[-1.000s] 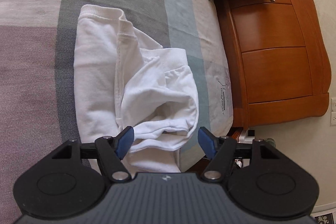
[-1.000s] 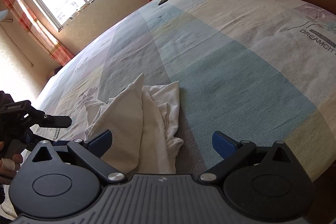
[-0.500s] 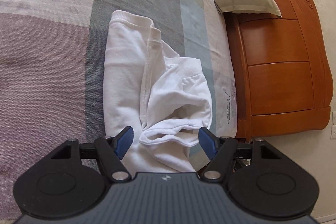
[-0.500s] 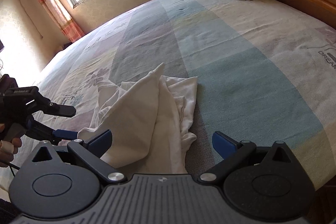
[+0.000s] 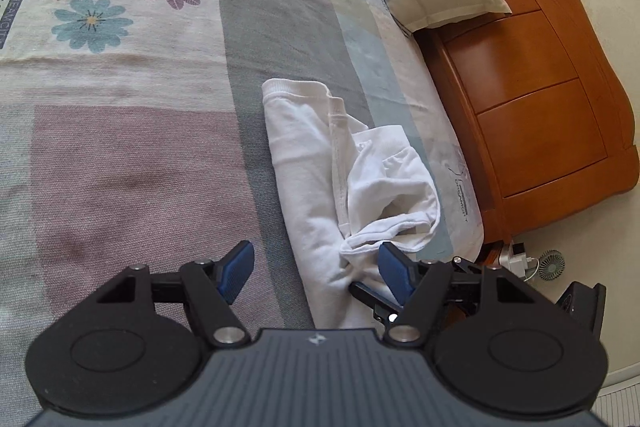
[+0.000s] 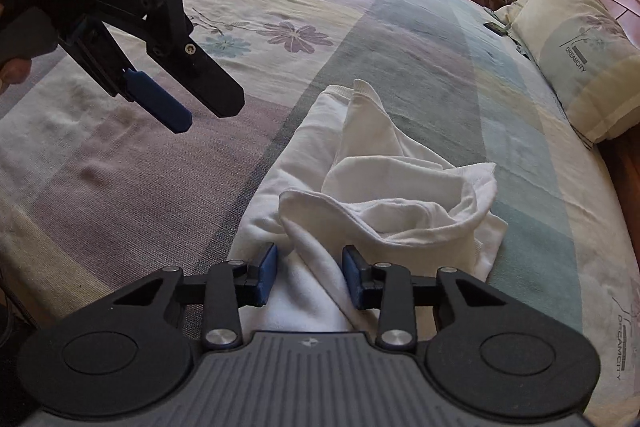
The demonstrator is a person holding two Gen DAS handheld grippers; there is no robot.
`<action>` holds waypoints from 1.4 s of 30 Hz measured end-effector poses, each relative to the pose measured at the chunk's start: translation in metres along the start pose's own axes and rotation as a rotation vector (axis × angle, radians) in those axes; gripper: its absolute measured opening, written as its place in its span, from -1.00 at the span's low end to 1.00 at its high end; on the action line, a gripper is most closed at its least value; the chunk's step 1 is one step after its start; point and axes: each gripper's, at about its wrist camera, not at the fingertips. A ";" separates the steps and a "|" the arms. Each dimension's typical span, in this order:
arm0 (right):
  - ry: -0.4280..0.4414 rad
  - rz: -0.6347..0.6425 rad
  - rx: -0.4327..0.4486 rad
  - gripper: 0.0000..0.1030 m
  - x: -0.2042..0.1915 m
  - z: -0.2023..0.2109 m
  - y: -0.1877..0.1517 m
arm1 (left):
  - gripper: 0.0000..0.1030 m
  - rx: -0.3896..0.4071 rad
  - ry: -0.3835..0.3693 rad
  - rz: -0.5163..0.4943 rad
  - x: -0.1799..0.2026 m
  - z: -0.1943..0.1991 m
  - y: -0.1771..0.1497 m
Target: Fold clothes
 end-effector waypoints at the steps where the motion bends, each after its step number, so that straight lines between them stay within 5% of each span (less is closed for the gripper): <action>1: -0.017 0.007 -0.009 -0.23 -0.004 -0.003 0.003 | 0.34 0.006 -0.011 0.009 -0.006 0.006 -0.001; 9: -0.072 -0.073 -0.038 -0.27 0.001 -0.004 0.012 | 0.34 0.036 -0.001 0.050 -0.028 0.024 -0.004; 11: -0.103 -0.069 -0.038 -0.85 0.004 -0.001 0.011 | 0.34 0.036 0.001 0.053 -0.028 0.023 -0.005; 22: -0.206 -0.353 0.008 -0.86 0.087 0.050 -0.029 | 0.34 -0.004 0.005 0.014 0.003 -0.011 -0.001; 25: -0.199 -0.484 -0.028 -0.81 0.112 0.051 -0.061 | 0.34 -0.026 -0.011 -0.007 0.021 -0.028 0.001; 28: -0.181 -0.590 -0.061 -0.44 0.128 0.048 -0.090 | 0.35 -0.049 -0.028 -0.026 0.039 -0.047 0.005; 31: -0.157 -0.641 -0.066 -0.29 0.136 0.050 -0.108 | 0.37 -0.071 -0.034 -0.048 0.056 -0.068 0.007; 37: -0.101 -0.707 -0.033 0.01 0.155 0.061 -0.129 | 0.37 -0.089 -0.023 -0.203 0.092 -0.087 -0.004; 42: 0.005 -0.732 0.070 0.22 0.167 0.083 -0.130 | 0.37 -0.065 0.064 -0.334 0.101 -0.080 -0.005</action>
Point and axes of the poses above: each gripper's, at about its wrist camera, not at the fingertips, and z roughly against the way its jaws point, x to its right, y to its top, and after that the axes turned 10 degrees about x, right-handed
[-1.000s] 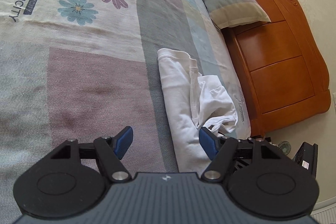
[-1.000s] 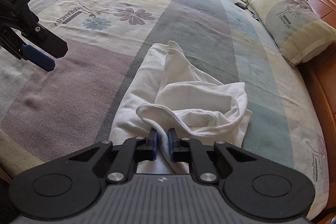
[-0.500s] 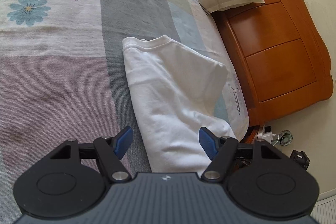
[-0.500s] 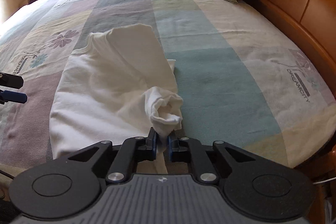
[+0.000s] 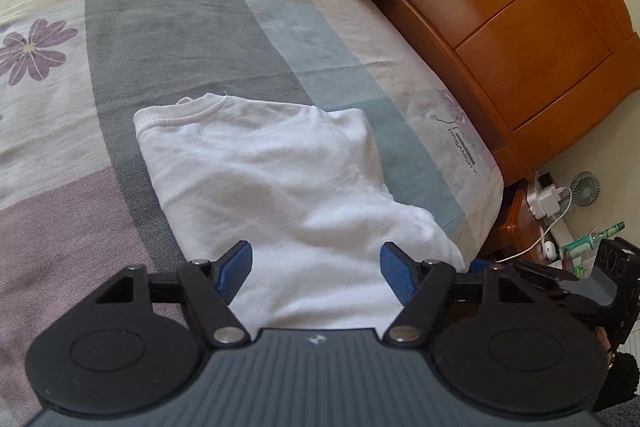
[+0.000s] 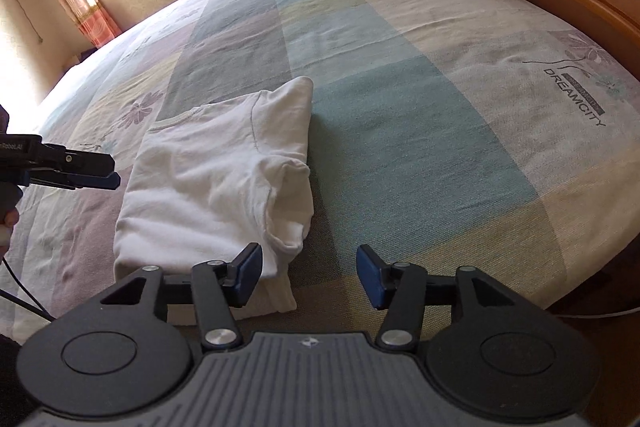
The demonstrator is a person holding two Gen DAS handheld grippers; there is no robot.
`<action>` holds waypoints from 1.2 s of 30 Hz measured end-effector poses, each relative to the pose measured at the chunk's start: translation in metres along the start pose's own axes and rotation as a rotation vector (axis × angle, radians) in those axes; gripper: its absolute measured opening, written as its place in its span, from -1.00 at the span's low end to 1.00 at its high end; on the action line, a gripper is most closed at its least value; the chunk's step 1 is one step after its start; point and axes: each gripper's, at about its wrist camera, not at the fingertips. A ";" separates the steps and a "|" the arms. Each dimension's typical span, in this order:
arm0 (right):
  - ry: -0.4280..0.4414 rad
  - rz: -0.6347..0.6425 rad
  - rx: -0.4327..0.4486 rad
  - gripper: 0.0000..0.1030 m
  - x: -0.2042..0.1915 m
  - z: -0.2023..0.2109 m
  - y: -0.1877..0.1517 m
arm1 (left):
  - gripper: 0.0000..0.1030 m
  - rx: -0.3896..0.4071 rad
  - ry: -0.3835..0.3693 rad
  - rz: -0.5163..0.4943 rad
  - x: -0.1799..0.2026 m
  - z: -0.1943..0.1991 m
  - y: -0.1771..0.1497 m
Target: Fold clothes
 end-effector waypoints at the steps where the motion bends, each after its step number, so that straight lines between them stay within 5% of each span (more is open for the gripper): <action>1: 0.036 -0.003 -0.003 0.35 -0.001 0.003 0.001 | 0.37 0.000 0.007 0.007 -0.003 0.002 0.001; 7: 0.273 -0.018 -0.112 0.66 -0.045 -0.010 -0.029 | 0.38 0.004 -0.007 0.018 -0.022 0.016 -0.009; 15: 0.299 -0.085 -0.032 0.63 -0.111 -0.071 -0.046 | 0.38 0.067 -0.012 0.035 -0.057 0.063 -0.023; 20: 0.460 -0.088 -0.103 0.68 -0.151 -0.068 -0.063 | 0.42 0.102 0.008 0.092 -0.091 0.089 -0.031; 23: 0.433 -0.050 -0.194 0.70 -0.167 -0.084 -0.084 | 0.42 0.107 0.026 0.135 -0.106 0.092 -0.035; 27: 0.421 -0.109 -0.189 0.69 -0.158 -0.077 -0.078 | 0.42 0.092 -0.006 0.107 -0.099 0.087 -0.036; 36: 0.173 -0.095 -0.063 0.70 -0.107 0.003 -0.063 | 0.43 0.089 -0.117 -0.128 -0.033 0.042 -0.015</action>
Point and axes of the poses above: each gripper's, at about its wrist camera, not at the fingertips, and z roughly against the way its jaws point, x to its right, y to its top, and after that the axes turned 10 degrees about x, right-handed
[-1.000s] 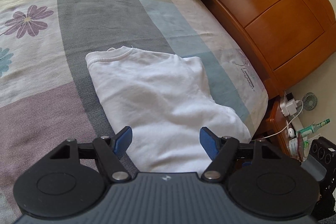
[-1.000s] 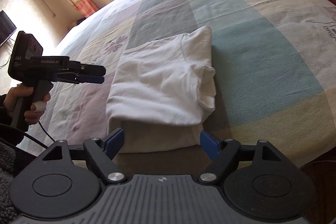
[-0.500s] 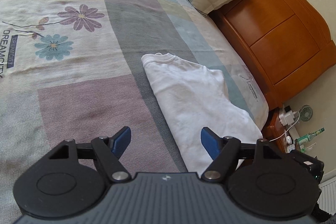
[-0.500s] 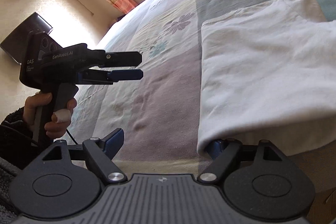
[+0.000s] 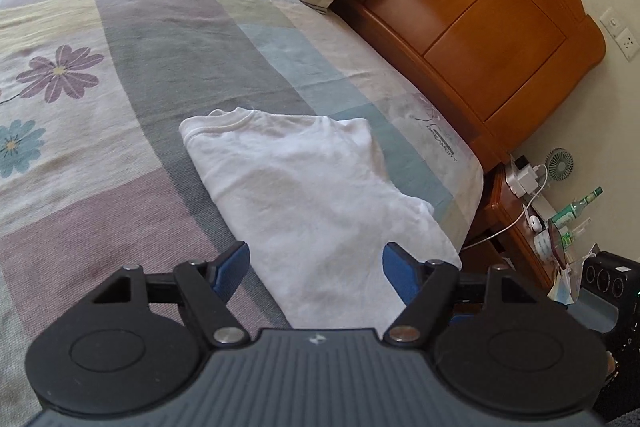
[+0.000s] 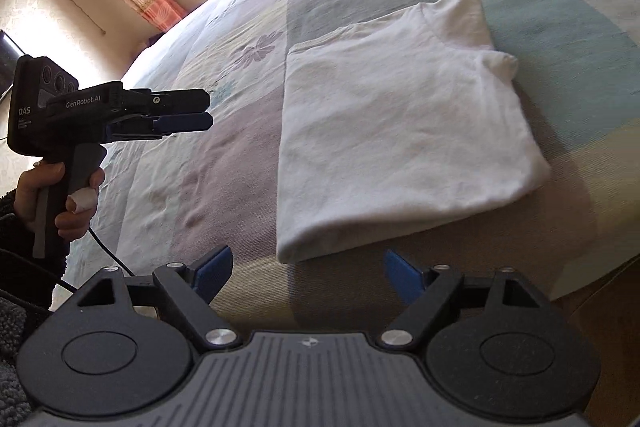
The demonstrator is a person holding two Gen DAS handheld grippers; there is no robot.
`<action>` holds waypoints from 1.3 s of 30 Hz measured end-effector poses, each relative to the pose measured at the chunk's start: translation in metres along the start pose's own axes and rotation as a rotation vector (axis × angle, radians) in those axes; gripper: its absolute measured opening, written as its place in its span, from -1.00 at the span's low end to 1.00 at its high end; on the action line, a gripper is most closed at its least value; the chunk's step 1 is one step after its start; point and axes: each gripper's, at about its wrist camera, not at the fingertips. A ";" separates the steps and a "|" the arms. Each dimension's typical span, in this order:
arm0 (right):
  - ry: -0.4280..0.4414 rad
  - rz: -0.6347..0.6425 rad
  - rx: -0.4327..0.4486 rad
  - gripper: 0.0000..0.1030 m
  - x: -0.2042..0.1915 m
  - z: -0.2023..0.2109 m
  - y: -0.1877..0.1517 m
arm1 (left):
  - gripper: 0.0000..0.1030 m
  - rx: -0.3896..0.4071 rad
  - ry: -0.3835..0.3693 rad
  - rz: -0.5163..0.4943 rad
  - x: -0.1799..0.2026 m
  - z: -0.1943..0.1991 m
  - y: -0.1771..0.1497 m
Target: Fold clothes
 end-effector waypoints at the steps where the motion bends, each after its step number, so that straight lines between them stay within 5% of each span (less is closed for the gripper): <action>1: -0.016 0.009 0.028 0.71 0.002 0.009 0.006 | 0.43 0.005 0.003 -0.006 0.003 -0.009 0.005; 8: -0.015 0.207 0.212 0.81 0.001 0.004 0.065 | 0.43 0.012 0.000 0.042 0.013 -0.047 0.028; 14: -0.025 0.181 0.099 0.79 0.042 -0.058 0.079 | 0.42 -0.004 0.105 0.063 -0.001 -0.101 0.018; 18: -0.034 0.139 0.030 0.74 0.074 -0.060 0.060 | 0.40 0.003 0.115 0.149 -0.016 -0.105 0.019; 22: 0.040 0.139 0.096 0.74 0.080 -0.041 0.078 | 0.43 0.027 0.183 0.065 0.004 -0.094 0.031; 26: 0.099 0.211 0.185 0.75 0.075 -0.049 0.114 | 0.50 0.019 0.219 0.099 -0.001 -0.101 0.030; 33: 0.124 0.271 0.114 0.75 0.082 -0.119 0.133 | 0.45 0.068 0.366 0.153 -0.015 -0.104 0.039; 36: 0.039 0.240 0.077 0.75 0.097 -0.132 0.130 | 0.47 0.097 0.327 0.170 -0.005 -0.098 0.045; 39: 0.058 0.232 0.102 0.75 0.100 -0.111 0.130 | 0.49 0.111 0.262 0.162 0.009 -0.096 0.039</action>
Point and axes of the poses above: each gripper's, at about its wrist camera, not at the fingertips, and z roughly against the way its jaws point, x to its right, y to its top, and after that the axes turned 10 degrees about x, right-handed
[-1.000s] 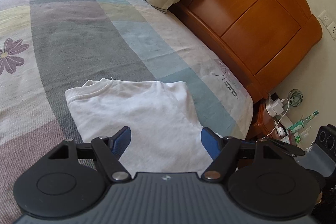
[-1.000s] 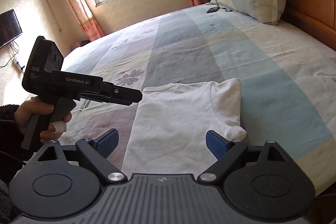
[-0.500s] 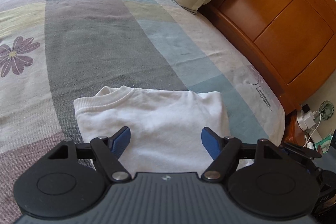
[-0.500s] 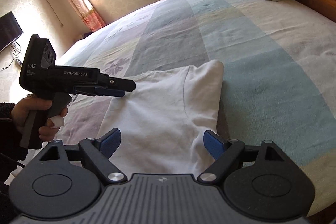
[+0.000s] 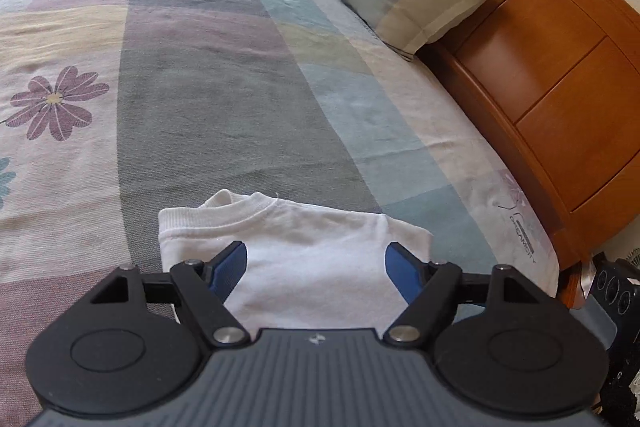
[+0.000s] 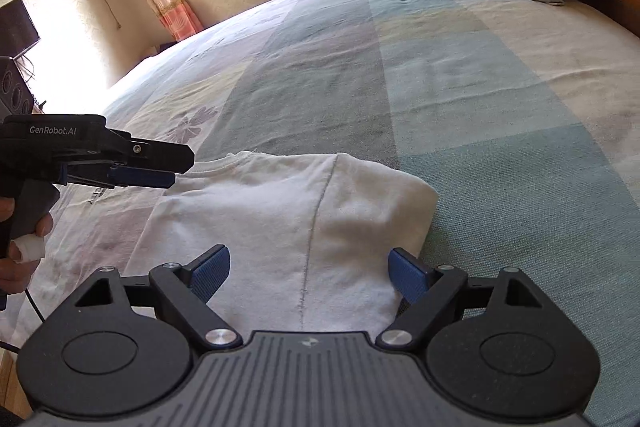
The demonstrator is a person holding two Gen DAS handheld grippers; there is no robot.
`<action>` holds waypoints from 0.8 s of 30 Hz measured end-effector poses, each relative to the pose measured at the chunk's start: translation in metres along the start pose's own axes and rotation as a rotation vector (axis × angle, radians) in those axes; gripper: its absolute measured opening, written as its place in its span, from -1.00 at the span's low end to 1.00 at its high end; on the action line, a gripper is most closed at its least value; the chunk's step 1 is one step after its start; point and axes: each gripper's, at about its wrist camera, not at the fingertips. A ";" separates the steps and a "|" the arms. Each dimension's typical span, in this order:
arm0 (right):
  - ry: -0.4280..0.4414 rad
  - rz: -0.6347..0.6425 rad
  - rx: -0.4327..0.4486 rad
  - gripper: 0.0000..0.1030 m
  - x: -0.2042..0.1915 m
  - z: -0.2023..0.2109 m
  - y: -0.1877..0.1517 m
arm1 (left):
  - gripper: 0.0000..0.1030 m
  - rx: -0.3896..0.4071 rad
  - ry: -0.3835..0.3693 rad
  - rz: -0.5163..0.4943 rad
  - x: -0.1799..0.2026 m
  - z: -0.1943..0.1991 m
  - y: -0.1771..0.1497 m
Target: Fold clothes
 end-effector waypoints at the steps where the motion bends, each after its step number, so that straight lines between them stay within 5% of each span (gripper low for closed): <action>1: 0.010 0.008 0.019 0.75 -0.002 0.011 0.001 | 0.50 -0.012 -0.005 0.015 0.000 -0.003 -0.006; 10: 0.236 -0.157 -0.020 0.87 -0.013 0.035 -0.020 | 0.66 -0.048 -0.060 0.195 -0.020 -0.026 -0.019; 19: 0.145 -0.117 -0.055 1.00 -0.025 0.017 -0.041 | 0.66 -0.078 -0.077 0.095 0.002 -0.003 -0.014; 24: 0.101 -0.106 -0.046 1.00 -0.031 0.016 -0.044 | 0.66 -0.128 -0.123 0.149 -0.012 0.002 -0.033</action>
Point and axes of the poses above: each gripper's, at about its wrist camera, not at the fingertips, and z roughly against the way its jaws point, x to its right, y to its top, and after that the axes turned 10 degrees about x, right-handed
